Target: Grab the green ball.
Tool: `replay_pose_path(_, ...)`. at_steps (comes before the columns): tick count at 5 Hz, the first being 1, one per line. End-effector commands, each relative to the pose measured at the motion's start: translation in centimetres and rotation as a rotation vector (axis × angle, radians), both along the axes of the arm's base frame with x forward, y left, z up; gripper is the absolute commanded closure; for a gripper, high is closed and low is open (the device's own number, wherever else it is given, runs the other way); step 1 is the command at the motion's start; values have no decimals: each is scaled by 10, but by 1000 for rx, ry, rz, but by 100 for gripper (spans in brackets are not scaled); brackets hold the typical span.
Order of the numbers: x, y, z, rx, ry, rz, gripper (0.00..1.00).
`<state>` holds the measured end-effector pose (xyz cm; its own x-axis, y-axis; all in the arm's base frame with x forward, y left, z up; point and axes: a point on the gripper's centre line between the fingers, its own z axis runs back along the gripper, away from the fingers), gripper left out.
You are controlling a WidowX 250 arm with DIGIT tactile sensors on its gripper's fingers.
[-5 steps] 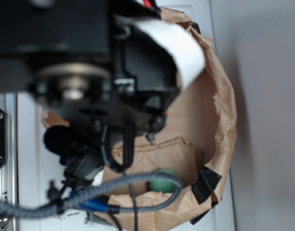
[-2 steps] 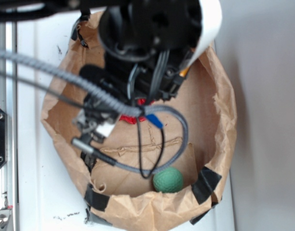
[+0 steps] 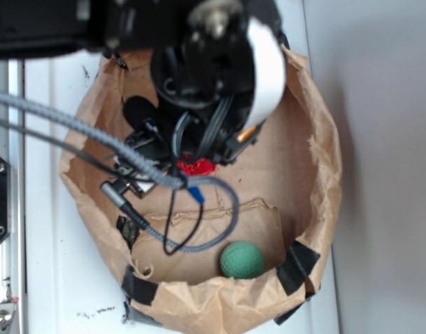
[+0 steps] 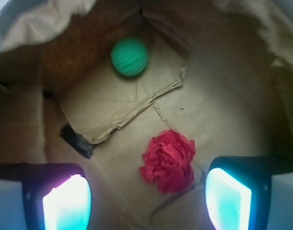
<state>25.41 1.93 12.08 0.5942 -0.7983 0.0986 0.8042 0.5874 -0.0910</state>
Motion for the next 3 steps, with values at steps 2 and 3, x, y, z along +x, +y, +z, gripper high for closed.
replay_pose_path(2,39,-53,-35,-67,-208,-162,0)
replay_pose_path(3,45,-65,-37,-104,-246,-189,0)
